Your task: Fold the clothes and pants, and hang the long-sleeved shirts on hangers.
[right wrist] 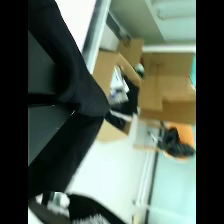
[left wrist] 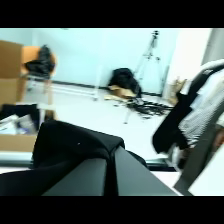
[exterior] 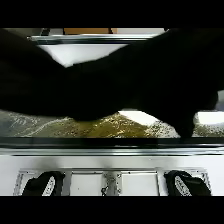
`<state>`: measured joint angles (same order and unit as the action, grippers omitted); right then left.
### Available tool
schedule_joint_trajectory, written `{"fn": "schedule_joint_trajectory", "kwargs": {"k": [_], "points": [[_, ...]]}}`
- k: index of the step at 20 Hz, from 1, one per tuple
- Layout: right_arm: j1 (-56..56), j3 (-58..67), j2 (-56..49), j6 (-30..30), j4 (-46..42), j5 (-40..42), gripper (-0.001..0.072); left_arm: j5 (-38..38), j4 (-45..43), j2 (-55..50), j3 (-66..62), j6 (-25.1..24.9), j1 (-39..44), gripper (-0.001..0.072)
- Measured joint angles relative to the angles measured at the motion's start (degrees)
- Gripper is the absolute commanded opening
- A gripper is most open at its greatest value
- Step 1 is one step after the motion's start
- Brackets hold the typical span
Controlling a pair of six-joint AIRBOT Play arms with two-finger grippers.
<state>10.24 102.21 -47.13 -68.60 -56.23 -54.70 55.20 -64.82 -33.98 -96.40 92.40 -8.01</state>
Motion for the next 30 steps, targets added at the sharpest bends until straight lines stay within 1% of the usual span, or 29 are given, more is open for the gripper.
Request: {"fn": "schedule_joint_trajectory", "kwargs": {"k": [2,5,8,11,12,14,15,19,22,24,28,30], "points": [[0.0,0.04,0.0,-2.73,-1.81,-1.51,0.0013,-0.42,-3.37,-0.68,2.99,2.23,0.0,0.0012],[0.0,0.07,-3.63,-6.19,-3.48,-7.54,0.0012,0.26,-5.49,-4.85,8.17,4.28,0.02,0.0012],[-0.04,0.02,-10.75,-9.33,-5.46,-13.4,0.0013,1.64,-6.6,-12.9,13.46,5.35,0.02,0.0012],[-0.28,0.02,-19.91,-11.21,-7.69,-15.87,0.0021,1.55,-5.29,-22.73,16.7,5.73,0.02,0.0012],[-0.35,0.02,-23.17,-11.76,-8.17,-16.0,0.0064,1.6,-4.33,-25.88,17.25,5.77,0.02,0.0012],[-0.31,0.04,-28.74,-12.46,-8.52,-16.26,0.0511,1.57,-2.38,-31.65,17.9,5.95,0.04,0.0012],[-0.11,0.04,-30.8,-12.55,-8.57,-16.46,0.0585,1.68,-1.73,-34.34,18.14,5.97,0.04,0.0012],[3.15,-0.02,-35.1,-12.66,-10.01,-18.1,0.0583,3.58,-0.39,-41.03,18.49,5.99,0.04,0.0012],[8.98,-2.97,-35.74,-12.39,-12.0,-20.09,0.0583,4.76,-0.02,-43.06,18.58,5.49,0.04,0.0012],[14.29,-7.89,-35.69,-12.22,-12.63,-21.18,0.0585,5.33,0.17,-43.67,18.6,5.05,0.04,0.0012],[26.56,-21.84,-35.71,-11.63,-12.96,-21.73,0.0586,6.62,0.35,-44.15,18.6,4.04,0.13,0.0012],[32.06,-28.72,-35.91,-9.14,-11.17,-21.16,0.0586,7.13,0.33,-44.24,18.6,3.74,0.13,0.0012]]}}
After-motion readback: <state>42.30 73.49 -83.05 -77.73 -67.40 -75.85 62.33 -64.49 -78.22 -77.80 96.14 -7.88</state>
